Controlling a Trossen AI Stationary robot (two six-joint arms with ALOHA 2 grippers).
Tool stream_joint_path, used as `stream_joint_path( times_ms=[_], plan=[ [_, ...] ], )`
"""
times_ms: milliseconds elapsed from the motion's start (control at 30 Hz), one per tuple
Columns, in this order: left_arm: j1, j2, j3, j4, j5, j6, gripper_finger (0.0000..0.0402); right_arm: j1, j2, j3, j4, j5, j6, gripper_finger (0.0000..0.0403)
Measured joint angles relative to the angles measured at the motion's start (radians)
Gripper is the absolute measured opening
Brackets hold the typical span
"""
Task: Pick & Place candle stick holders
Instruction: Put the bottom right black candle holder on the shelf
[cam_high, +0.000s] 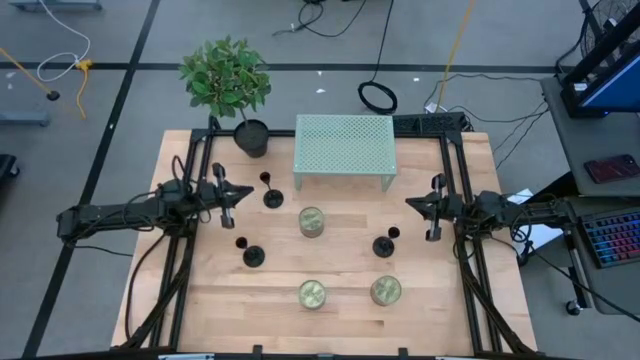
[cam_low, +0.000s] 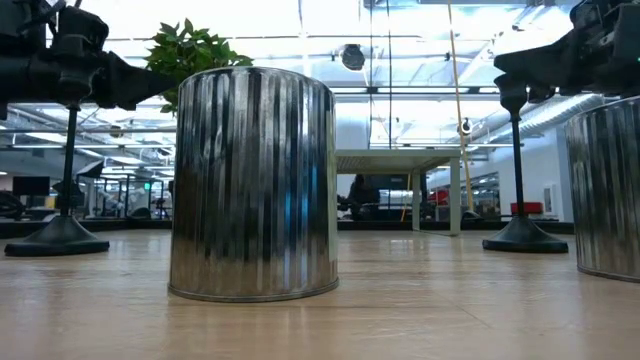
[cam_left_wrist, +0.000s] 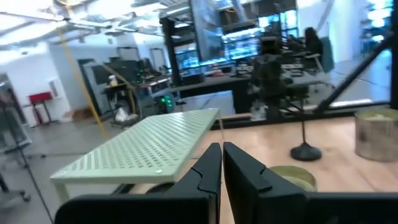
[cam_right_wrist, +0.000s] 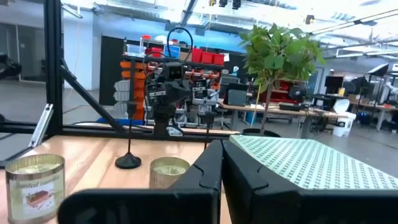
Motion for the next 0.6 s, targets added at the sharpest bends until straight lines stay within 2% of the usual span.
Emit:
stream_joint_path(
  times_ms=[133,300,500,600],
  plan=[
    [0.0,0.001,0.0,-0.004,0.007,-0.115,0.0024,0.0,0.0,0.0,0.001,-0.002,-0.023,0.0],
    [0.0,0.004,0.0,-0.034,0.017,-0.125,0.0024,0.0,0.002,0.0,0.001,-0.006,-0.058,0.0],
    [0.0,0.004,0.0,-0.038,0.067,-0.124,0.0024,0.0,0.042,0.0,0.006,-0.198,-0.037,0.0013],
    [0.0,0.004,0.0,-0.015,0.085,-0.124,0.0031,0.0,0.076,0.0,0.04,-0.21,-0.002,0.0044]
  ],
)
